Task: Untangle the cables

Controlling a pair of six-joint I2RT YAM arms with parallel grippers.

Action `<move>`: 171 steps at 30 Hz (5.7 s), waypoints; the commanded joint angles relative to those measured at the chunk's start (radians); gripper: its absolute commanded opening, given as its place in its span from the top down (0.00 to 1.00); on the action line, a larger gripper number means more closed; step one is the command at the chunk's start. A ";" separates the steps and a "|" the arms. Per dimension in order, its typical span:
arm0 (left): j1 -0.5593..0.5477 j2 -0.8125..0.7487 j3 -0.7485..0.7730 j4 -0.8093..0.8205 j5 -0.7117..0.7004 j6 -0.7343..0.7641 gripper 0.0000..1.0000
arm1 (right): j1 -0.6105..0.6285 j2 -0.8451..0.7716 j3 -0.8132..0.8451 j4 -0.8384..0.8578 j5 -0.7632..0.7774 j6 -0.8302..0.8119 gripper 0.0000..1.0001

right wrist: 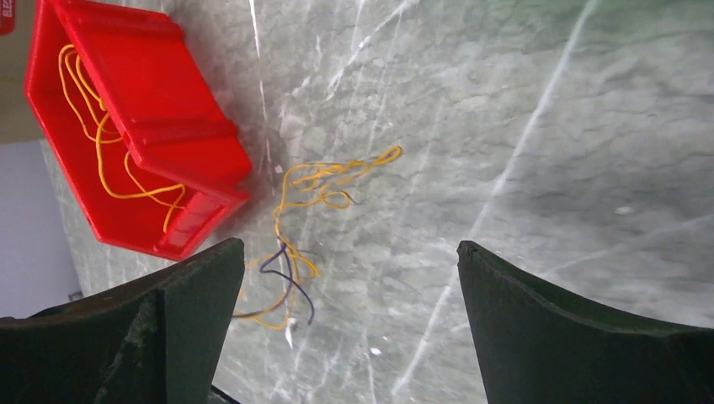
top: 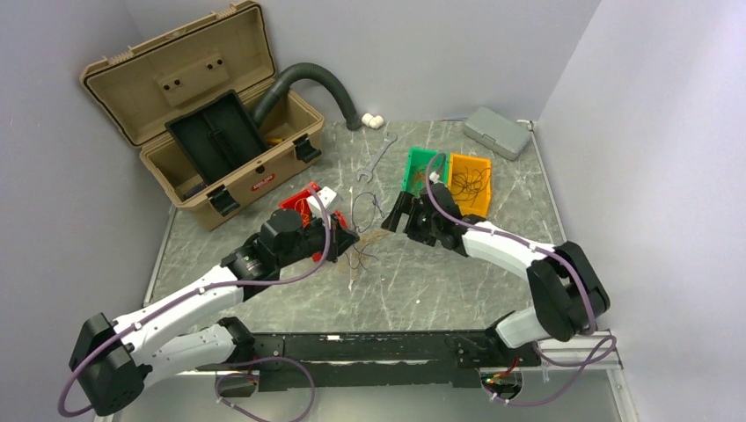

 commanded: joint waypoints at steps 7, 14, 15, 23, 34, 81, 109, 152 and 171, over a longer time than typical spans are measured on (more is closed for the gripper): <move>-0.005 -0.067 -0.013 0.043 -0.011 -0.022 1.00 | 0.092 0.210 0.119 0.109 0.081 0.212 0.00; -0.004 -0.092 -0.027 0.052 -0.011 -0.030 1.00 | 0.117 0.321 0.175 0.083 0.151 0.351 0.07; -0.005 -0.095 -0.020 0.040 -0.015 -0.027 1.00 | 0.121 0.338 0.194 0.052 0.164 0.369 0.09; -0.004 -0.175 0.027 -0.033 -0.042 -0.022 1.00 | 0.135 0.373 0.228 -0.003 0.240 0.399 0.67; -0.003 -0.302 0.397 -0.413 -0.187 0.097 1.00 | 0.131 0.206 0.135 -0.034 0.358 0.351 1.00; -0.004 0.235 0.606 -0.539 0.071 0.091 0.01 | 0.134 -0.713 -0.105 0.174 0.112 -0.449 0.00; 0.403 -0.180 0.017 -0.652 -0.039 -0.255 0.01 | 0.285 0.227 0.300 -0.206 0.037 -0.583 0.00; 0.409 -0.286 -0.167 -0.492 -0.005 -0.276 0.01 | 0.267 0.063 0.271 -0.232 0.229 -0.518 1.00; 0.348 -0.121 -0.254 -0.453 0.004 -0.324 0.00 | 0.152 -0.008 0.212 -0.158 -0.001 -0.462 1.00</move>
